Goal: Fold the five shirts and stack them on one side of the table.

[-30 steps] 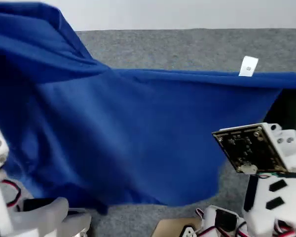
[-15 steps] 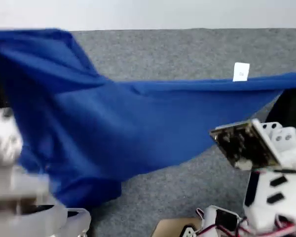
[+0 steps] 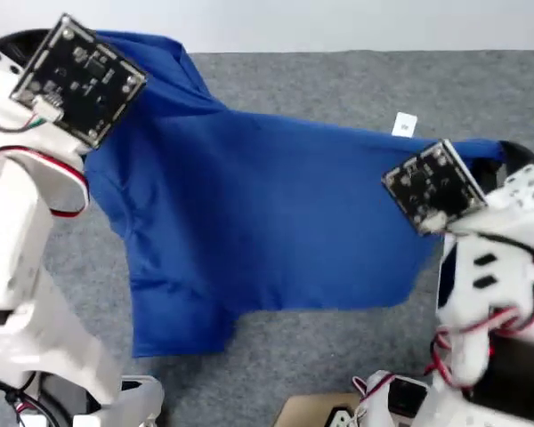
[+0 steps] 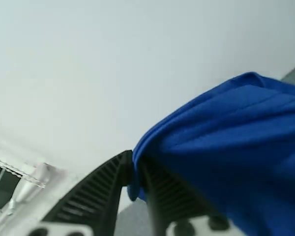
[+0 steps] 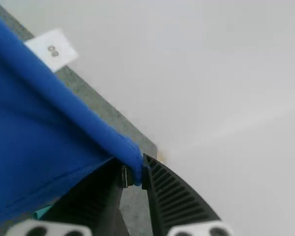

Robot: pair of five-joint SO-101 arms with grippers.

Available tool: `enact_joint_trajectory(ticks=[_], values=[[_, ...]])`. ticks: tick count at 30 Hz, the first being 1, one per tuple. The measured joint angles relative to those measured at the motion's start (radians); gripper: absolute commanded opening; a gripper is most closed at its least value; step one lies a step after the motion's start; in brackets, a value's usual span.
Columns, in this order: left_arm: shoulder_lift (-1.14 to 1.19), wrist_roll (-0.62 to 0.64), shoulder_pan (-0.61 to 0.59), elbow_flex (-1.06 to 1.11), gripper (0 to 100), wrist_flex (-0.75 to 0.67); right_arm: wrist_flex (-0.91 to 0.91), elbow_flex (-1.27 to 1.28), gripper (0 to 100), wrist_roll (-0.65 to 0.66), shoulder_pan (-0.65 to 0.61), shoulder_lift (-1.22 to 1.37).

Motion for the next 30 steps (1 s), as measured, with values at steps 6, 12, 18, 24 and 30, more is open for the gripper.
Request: enact_joint_trajectory(ticks=[6,12,18,24,30], values=[[-0.002,0.000,0.000,-0.155,0,-0.002,0.000,0.000,1.0,0.044,0.000,-0.160],[-0.005,0.000,0.000,-0.396,0,-0.003,0.000,0.000,1.0,0.052,0.000,-0.285],[-0.026,0.000,0.000,-0.537,0,-0.005,0.023,-0.002,1.0,0.052,-0.002,-0.325],[-0.018,0.000,0.000,-0.542,0,-0.003,0.040,-0.002,1.0,0.032,-0.002,-0.325],[-0.025,0.000,0.000,-0.551,0,0.018,0.055,0.002,1.0,0.029,-0.002,-0.325]])
